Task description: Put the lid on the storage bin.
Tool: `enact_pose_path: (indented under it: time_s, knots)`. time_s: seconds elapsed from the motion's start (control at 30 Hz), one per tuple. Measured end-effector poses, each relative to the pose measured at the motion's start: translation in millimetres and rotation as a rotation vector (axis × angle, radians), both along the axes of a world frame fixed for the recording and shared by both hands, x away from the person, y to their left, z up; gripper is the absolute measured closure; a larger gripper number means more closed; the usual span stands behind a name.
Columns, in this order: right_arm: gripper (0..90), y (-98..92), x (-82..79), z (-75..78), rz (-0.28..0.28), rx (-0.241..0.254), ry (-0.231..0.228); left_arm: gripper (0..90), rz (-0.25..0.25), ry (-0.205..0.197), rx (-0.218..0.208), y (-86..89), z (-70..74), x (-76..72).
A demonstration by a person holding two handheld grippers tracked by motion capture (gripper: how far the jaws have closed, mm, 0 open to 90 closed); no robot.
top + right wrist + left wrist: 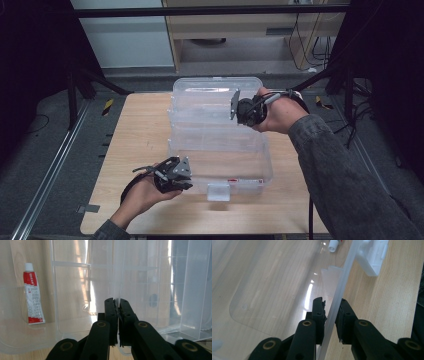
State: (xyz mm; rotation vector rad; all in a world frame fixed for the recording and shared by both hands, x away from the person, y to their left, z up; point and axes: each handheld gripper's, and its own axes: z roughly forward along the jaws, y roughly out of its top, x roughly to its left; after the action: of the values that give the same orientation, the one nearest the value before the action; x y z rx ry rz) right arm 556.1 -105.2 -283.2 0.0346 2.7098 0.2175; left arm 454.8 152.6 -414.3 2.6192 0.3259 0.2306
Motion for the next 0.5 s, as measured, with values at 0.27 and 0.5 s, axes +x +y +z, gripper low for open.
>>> enact_pose_path:
  time_s: [0.27,0.5]
  knots:
    - [87.0,-0.6,-7.6,1.2,0.009,0.003,-0.004,77.7,-0.004,-0.009,0.004,-0.2,-0.3,-0.3]
    - [87.1,-2.0,-17.1,1.3,0.023,0.01,-0.007,76.9,0.003,-0.009,0.001,-0.2,-0.6,-0.8]
